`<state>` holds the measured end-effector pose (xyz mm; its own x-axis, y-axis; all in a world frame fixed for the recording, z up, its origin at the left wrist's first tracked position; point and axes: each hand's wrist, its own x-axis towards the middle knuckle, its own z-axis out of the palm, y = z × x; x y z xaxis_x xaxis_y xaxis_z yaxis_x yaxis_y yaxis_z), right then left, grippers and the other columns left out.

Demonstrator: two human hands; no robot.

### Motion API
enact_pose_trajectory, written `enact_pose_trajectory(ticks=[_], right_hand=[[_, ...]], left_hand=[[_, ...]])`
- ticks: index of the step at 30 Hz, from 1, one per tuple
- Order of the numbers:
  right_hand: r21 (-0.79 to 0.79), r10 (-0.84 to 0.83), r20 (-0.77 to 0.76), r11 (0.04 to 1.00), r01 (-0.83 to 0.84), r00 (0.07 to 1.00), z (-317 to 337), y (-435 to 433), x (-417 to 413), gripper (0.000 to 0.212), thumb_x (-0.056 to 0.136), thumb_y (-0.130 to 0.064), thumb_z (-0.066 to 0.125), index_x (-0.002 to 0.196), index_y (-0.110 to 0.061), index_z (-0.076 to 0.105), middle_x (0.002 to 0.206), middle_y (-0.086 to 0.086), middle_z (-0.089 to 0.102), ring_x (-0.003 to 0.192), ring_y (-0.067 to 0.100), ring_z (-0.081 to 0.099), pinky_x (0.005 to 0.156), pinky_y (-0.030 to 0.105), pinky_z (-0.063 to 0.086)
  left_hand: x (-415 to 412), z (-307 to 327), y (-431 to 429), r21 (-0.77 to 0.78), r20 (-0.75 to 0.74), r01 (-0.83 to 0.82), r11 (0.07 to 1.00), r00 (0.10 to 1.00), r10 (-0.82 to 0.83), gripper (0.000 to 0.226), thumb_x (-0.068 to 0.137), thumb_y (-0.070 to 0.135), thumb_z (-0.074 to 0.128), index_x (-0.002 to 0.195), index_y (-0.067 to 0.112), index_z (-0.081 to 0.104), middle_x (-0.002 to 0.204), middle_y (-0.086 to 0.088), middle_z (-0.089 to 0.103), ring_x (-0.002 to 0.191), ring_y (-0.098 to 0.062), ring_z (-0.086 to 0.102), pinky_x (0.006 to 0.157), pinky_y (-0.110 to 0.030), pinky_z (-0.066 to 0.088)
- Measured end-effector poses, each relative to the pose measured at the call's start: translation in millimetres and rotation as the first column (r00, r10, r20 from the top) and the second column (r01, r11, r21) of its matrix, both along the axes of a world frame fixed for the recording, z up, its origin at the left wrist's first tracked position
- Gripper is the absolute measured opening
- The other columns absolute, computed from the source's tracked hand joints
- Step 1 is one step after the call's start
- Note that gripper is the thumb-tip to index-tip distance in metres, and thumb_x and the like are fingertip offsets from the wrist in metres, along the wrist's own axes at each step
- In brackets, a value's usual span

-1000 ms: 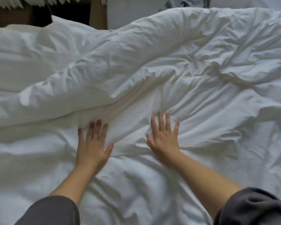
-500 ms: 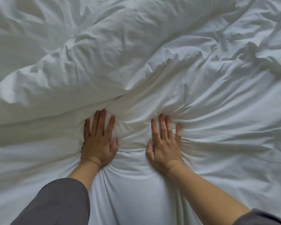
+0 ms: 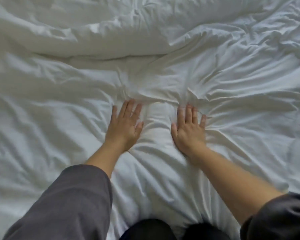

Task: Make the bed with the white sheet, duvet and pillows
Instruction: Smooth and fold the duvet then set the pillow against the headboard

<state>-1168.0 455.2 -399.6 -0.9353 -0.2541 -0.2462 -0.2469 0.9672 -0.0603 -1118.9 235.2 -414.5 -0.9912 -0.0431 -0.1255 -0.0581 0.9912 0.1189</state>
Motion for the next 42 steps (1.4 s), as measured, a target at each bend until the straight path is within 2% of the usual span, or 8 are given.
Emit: enact_pose_trajectory(ticks=[4, 7, 16, 19, 22, 26, 30, 42], right_hand=[[-0.051, 0.17, 0.185, 0.985, -0.164, 0.968, 30, -4, 110, 0.075, 0.086, -0.059, 0.0, 0.155, -0.029, -0.009, 0.162, 0.006, -0.019, 0.148, 0.03, -0.021, 0.115, 0.059, -0.013], [-0.056, 0.235, 0.233, 0.972, -0.228, 0.944, 35, -6, 145, 0.067, 0.097, -0.06, 0.013, 0.155, -0.033, -0.007, 0.161, 0.005, -0.022, 0.146, 0.033, -0.024, 0.114, 0.061, -0.013], [0.106, 0.195, 0.162, 0.971, -0.213, 0.967, 20, -13, 139, 0.073, 0.095, -0.066, 0.014, 0.152, -0.033, -0.02, 0.159, 0.006, -0.028, 0.146, 0.036, -0.022, 0.112, 0.067, -0.01], [0.095, 0.21, 0.09, 0.971, -0.218, 0.974, 20, -7, 143, 0.069, 0.096, -0.065, 0.011, 0.153, -0.035, -0.015, 0.161, 0.003, -0.022, 0.148, 0.033, -0.016, 0.114, 0.064, -0.007], [0.085, 0.227, 0.043, 0.97, -0.23, 0.973, 23, -2, 146, 0.064, 0.098, -0.062, 0.012, 0.154, -0.037, -0.008, 0.163, 0.0, -0.016, 0.15, 0.03, -0.011, 0.116, 0.061, -0.004], [0.053, 0.216, 0.082, 0.974, -0.22, 0.973, 32, -3, 157, 0.06, 0.101, -0.052, 0.016, 0.155, -0.034, -0.003, 0.164, 0.002, -0.011, 0.15, 0.03, -0.011, 0.117, 0.061, -0.002], [-0.008, 0.286, 0.097, 0.958, -0.286, 0.953, 53, -25, 184, 0.059, 0.102, -0.042, 0.023, 0.156, -0.032, 0.0, 0.164, 0.006, -0.007, 0.15, 0.031, -0.007, 0.117, 0.062, 0.003], [-0.168, 0.517, 0.012, 0.845, -0.508, 0.856, 37, -291, 325, 0.085, 0.076, -0.062, -0.002, 0.155, -0.029, 0.001, 0.163, 0.014, -0.006, 0.15, 0.03, -0.01, 0.116, 0.062, -0.003]], left_hand=[[119, 32, -9, -0.098, 0.169, -0.014, 0.995, 0.985, 0.031, 0.075, 0.086, 0.055, -0.006, 0.154, 0.026, -0.007, 0.163, 0.0, -0.01, 0.149, -0.018, -0.011, 0.117, -0.048, -0.01], [170, 46, -25, -0.179, 0.23, -0.028, 0.984, 0.971, 0.07, 0.08, 0.079, 0.055, -0.015, 0.153, 0.026, -0.011, 0.162, 0.001, -0.016, 0.148, -0.016, -0.014, 0.116, -0.052, -0.009], [282, 25, -38, -0.098, 0.079, -0.21, 0.973, 0.973, 0.218, 0.073, 0.088, 0.06, 0.001, 0.152, 0.025, -0.01, 0.162, -0.004, -0.009, 0.149, -0.021, -0.006, 0.118, -0.05, -0.002], [289, 28, -39, -0.059, 0.028, -0.162, 0.985, 0.986, 0.164, 0.074, 0.089, 0.058, 0.012, 0.154, 0.024, 0.01, 0.162, -0.008, 0.011, 0.149, -0.023, 0.011, 0.116, -0.048, 0.002], [292, 32, -47, -0.103, 0.031, -0.081, 0.991, 0.996, 0.085, 0.077, 0.086, 0.059, 0.008, 0.154, 0.024, 0.006, 0.162, -0.007, 0.005, 0.15, -0.022, 0.007, 0.116, -0.044, -0.004], [301, 50, -52, -0.162, 0.1, 0.005, 0.987, 0.995, 0.011, 0.081, 0.082, 0.057, 0.007, 0.155, 0.022, 0.016, 0.161, -0.007, 0.009, 0.149, -0.024, 0.014, 0.116, -0.051, 0.011], [330, 65, -73, -0.261, 0.174, 0.121, 0.958, 0.982, -0.077, 0.063, 0.082, 0.05, 0.035, 0.131, 0.021, 0.061, 0.135, -0.009, 0.059, 0.121, -0.026, 0.059, 0.094, -0.058, 0.045], [438, 53, -297, -0.274, 0.016, -0.222, 0.936, 0.972, 0.235, 0.063, 0.092, 0.053, 0.027, 0.147, 0.026, 0.04, 0.154, -0.003, 0.035, 0.142, -0.024, 0.031, 0.108, -0.057, 0.016]])
